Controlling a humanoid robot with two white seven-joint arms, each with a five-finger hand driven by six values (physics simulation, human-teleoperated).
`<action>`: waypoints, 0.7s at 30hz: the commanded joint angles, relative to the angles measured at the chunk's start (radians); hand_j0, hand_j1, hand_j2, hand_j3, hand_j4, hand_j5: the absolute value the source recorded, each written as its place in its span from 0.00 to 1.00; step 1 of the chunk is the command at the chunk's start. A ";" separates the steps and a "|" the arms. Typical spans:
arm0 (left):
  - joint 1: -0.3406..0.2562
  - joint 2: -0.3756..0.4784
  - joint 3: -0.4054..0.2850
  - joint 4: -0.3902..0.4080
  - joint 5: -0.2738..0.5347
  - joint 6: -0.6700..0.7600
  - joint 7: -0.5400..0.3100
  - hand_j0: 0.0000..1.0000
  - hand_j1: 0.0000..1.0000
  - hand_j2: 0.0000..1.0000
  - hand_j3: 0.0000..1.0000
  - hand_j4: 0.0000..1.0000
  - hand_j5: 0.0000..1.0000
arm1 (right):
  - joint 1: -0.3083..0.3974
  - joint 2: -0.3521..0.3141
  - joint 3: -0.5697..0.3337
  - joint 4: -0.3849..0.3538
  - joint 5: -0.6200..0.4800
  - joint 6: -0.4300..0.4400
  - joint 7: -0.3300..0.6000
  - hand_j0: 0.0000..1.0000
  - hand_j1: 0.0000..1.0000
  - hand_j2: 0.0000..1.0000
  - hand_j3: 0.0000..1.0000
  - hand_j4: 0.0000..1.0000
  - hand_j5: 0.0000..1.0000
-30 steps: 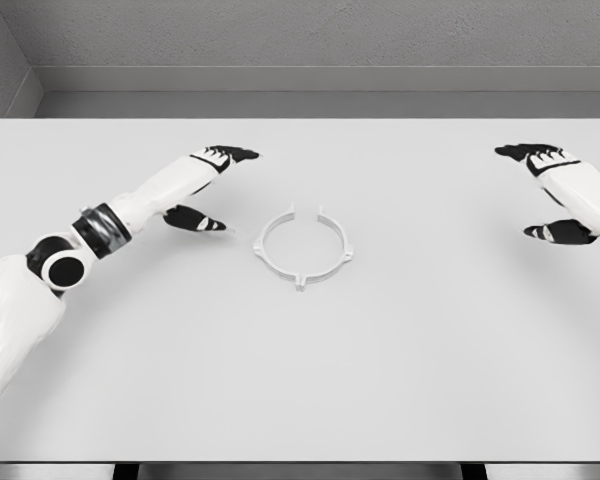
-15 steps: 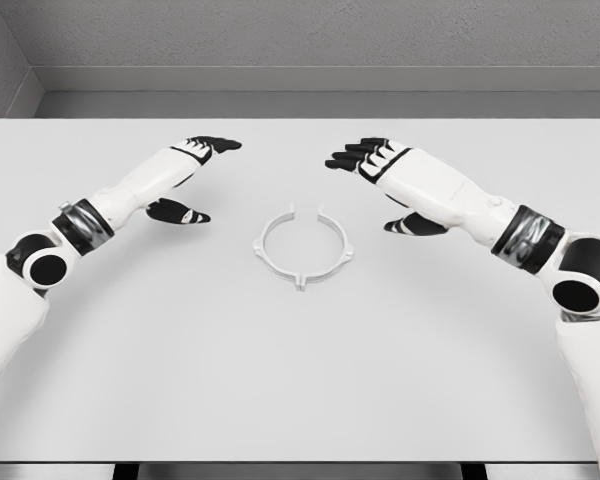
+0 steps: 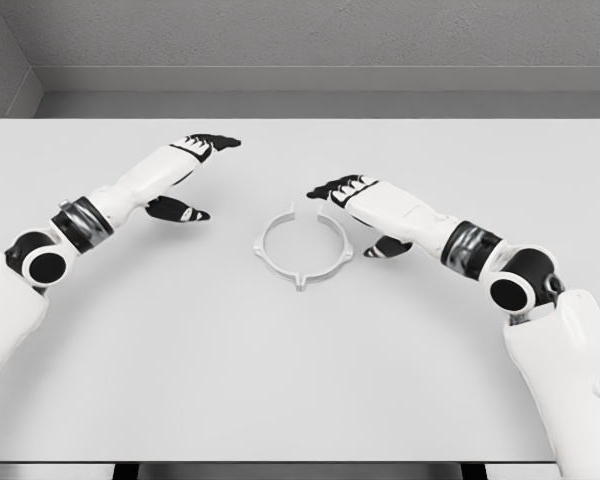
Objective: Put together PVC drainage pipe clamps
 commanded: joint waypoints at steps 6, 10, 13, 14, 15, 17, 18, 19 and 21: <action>-0.002 0.018 0.006 0.004 0.009 0.001 0.001 1.00 1.00 1.00 1.00 1.00 1.00 | -0.008 0.023 0.015 0.006 0.006 0.014 -0.001 1.00 1.00 1.00 1.00 1.00 1.00; -0.005 0.033 0.006 0.004 0.009 0.001 0.001 1.00 1.00 1.00 1.00 1.00 1.00 | -0.014 0.025 0.023 0.007 0.013 0.023 -0.001 1.00 1.00 1.00 1.00 1.00 1.00; -0.006 0.034 0.008 0.004 0.009 0.001 0.001 1.00 1.00 1.00 1.00 1.00 1.00 | -0.014 0.025 0.023 0.020 0.020 0.023 -0.001 1.00 1.00 1.00 1.00 1.00 1.00; -0.006 0.034 0.008 0.004 0.009 0.001 0.001 1.00 1.00 1.00 1.00 1.00 1.00 | -0.015 0.025 0.025 0.024 0.021 0.023 -0.001 1.00 1.00 1.00 1.00 1.00 1.00; -0.006 0.034 0.008 0.004 0.009 0.001 0.001 1.00 1.00 1.00 1.00 1.00 1.00 | -0.015 0.025 0.025 0.024 0.021 0.023 -0.001 1.00 1.00 1.00 1.00 1.00 1.00; -0.006 0.034 0.008 0.004 0.009 0.001 0.001 1.00 1.00 1.00 1.00 1.00 1.00 | -0.015 0.026 0.025 0.024 0.021 0.023 -0.001 1.00 1.00 1.00 1.00 1.00 1.00; -0.006 0.034 0.008 0.004 0.009 0.001 0.001 1.00 1.00 1.00 1.00 1.00 1.00 | -0.017 0.034 0.026 0.024 0.021 0.023 -0.001 1.00 1.00 1.00 1.00 1.00 1.00; -0.006 0.034 0.008 0.004 0.009 0.001 0.001 1.00 1.00 1.00 1.00 1.00 1.00 | -0.021 0.034 0.031 0.024 0.021 0.023 -0.001 1.00 1.00 1.00 1.00 1.00 1.00; -0.006 0.034 0.008 0.004 0.009 0.001 0.001 1.00 1.00 1.00 1.00 1.00 1.00 | -0.021 0.040 0.031 0.024 0.032 0.023 -0.001 1.00 1.00 1.00 1.00 1.00 1.00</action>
